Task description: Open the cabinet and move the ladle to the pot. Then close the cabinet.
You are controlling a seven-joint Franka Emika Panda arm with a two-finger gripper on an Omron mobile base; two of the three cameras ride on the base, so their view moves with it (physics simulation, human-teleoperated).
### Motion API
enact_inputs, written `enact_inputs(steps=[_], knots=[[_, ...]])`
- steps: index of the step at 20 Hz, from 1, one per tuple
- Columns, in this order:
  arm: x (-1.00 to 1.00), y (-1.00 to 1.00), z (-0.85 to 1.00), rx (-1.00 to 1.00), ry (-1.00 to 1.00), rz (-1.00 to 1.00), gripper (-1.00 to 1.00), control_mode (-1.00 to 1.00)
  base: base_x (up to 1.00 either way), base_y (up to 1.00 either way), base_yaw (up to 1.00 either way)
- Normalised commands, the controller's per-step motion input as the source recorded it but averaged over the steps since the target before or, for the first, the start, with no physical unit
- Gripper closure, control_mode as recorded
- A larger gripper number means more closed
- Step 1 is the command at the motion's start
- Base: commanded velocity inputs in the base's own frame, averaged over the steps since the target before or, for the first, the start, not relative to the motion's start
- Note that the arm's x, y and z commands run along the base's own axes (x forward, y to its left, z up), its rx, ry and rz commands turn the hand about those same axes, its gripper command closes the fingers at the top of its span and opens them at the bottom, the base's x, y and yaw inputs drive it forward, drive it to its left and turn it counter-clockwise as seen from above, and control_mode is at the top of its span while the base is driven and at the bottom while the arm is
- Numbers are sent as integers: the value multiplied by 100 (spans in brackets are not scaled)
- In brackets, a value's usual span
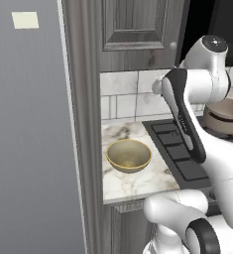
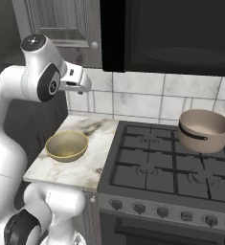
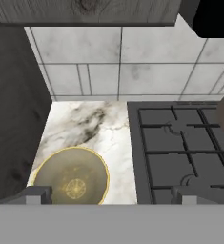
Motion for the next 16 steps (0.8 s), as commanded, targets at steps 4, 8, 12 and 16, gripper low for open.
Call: enact_inputs(steps=[4,8,12,16], knots=[[0,-4,54,0,0,-4,-100,-100,0,0,0],[0,-3,49,0,-1,-4,-100,-100,0,0,0],[0,-7,45,0,0,-5,-100,-100,0,0,0],[0,-11,36,0,0,-4,-100,-100,0,0,0]])
